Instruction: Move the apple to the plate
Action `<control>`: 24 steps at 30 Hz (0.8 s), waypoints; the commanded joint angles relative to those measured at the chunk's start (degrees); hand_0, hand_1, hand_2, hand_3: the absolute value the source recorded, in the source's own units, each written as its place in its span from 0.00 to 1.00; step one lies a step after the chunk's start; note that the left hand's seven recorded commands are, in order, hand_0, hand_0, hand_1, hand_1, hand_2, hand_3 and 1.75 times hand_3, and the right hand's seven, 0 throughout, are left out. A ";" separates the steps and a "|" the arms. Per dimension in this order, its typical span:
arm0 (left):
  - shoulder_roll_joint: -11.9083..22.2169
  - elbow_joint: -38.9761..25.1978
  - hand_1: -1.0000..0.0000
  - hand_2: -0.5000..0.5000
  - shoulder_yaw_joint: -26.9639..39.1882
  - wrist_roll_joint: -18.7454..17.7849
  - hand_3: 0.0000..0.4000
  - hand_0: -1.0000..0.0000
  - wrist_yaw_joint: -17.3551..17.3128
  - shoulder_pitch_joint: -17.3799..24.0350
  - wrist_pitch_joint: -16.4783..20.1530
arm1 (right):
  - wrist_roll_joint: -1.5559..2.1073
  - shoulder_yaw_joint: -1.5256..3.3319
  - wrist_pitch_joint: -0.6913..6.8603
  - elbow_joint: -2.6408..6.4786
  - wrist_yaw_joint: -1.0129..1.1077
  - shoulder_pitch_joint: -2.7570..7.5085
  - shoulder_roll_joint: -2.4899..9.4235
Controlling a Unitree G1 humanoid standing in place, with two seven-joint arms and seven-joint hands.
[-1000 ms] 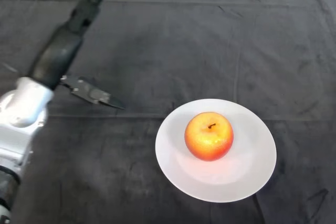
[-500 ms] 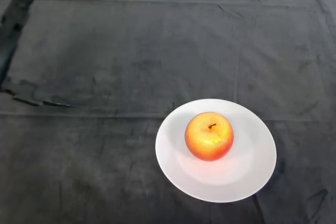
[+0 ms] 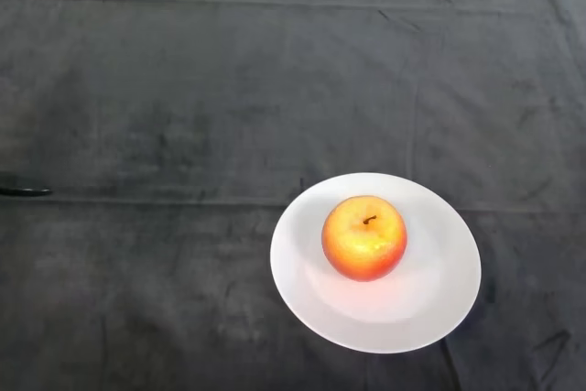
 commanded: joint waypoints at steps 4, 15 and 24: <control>6.11 3.91 1.00 0.50 4.03 -2.47 0.00 1.00 0.38 4.12 -1.23 | 0.35 -0.70 0.07 0.51 0.36 1.33 -0.40; 9.69 7.75 1.00 0.50 8.61 -4.12 0.00 1.00 3.00 8.00 -0.34 | 0.30 -0.65 -0.14 0.95 0.28 1.11 -0.38; 11.75 9.48 1.00 0.50 11.39 -4.83 0.00 1.00 6.27 10.25 1.95 | 0.27 -0.61 -0.29 1.24 0.23 0.98 -0.37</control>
